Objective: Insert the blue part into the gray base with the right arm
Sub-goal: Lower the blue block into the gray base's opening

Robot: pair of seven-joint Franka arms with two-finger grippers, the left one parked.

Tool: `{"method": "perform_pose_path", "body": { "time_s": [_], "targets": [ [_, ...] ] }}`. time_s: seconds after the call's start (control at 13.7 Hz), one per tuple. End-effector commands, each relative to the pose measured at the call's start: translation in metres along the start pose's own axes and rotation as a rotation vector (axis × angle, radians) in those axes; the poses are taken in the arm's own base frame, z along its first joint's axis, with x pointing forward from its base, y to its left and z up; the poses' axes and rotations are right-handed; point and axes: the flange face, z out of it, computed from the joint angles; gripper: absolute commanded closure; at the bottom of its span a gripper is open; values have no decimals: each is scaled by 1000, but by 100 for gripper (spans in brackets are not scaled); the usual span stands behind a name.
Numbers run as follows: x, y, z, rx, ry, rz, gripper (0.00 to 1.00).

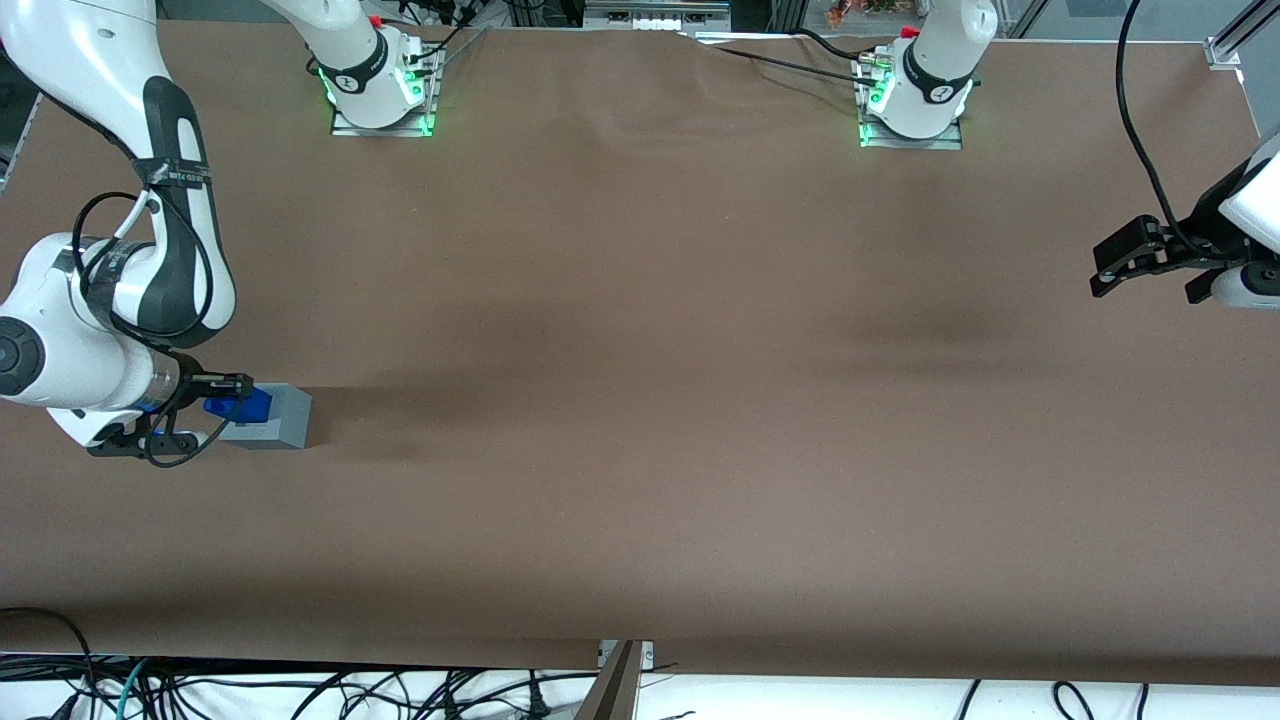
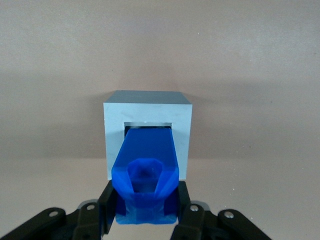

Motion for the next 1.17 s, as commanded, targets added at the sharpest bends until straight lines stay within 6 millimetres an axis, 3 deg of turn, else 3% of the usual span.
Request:
{"method": "perform_pose_path", "body": {
  "time_s": [0.0, 0.95, 1.02, 1.09],
  "targets": [
    [2, -5, 13, 22, -4, -14, 54],
    [9, -3, 34, 7, 7, -14, 52],
    [9, -3, 34, 7, 7, -14, 50],
    [9, -3, 34, 7, 7, -14, 30]
  ]
}}
